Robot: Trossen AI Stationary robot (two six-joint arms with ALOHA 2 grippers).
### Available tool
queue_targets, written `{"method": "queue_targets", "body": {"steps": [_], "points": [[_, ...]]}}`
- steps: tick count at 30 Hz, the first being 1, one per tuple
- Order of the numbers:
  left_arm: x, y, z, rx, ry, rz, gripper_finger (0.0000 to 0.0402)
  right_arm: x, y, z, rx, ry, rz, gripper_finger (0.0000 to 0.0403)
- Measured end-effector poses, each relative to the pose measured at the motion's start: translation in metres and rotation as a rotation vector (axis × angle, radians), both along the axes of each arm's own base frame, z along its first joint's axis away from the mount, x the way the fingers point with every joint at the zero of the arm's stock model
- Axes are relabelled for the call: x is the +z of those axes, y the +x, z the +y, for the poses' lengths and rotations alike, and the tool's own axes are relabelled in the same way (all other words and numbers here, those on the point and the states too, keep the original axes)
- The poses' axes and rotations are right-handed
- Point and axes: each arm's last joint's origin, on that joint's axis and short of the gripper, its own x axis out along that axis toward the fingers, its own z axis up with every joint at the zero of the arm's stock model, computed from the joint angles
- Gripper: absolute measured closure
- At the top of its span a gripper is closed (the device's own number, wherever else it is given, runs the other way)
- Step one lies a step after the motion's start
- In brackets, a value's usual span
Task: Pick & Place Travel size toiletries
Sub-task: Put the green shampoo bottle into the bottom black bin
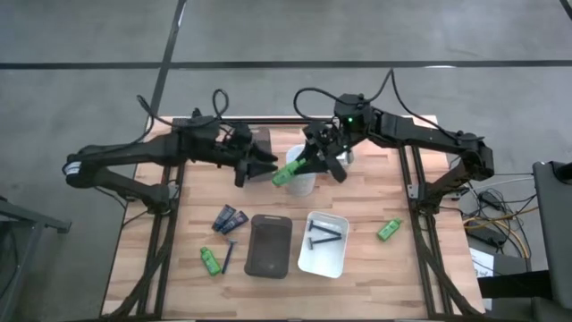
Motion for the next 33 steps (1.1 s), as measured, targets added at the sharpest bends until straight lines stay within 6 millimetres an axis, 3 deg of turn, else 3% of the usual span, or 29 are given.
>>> {"method": "queue_targets", "body": {"steps": [12,23,33], "points": [[-0.004,0.039,-0.001,-0.204,-0.085,0.076,0.0205,-0.014,-0.002,0.014,0.047,-0.015,0.13,0.0307],[-0.023,0.075,0.0,-0.332,-0.155,0.229,0.021,-0.027,0.004,0.019,0.067,-0.024,0.196,0.0307],[-0.021,0.073,0.0,-0.324,-0.124,0.242,0.0297,-0.029,0.005,0.019,0.07,-0.03,0.199,0.0307]]}}
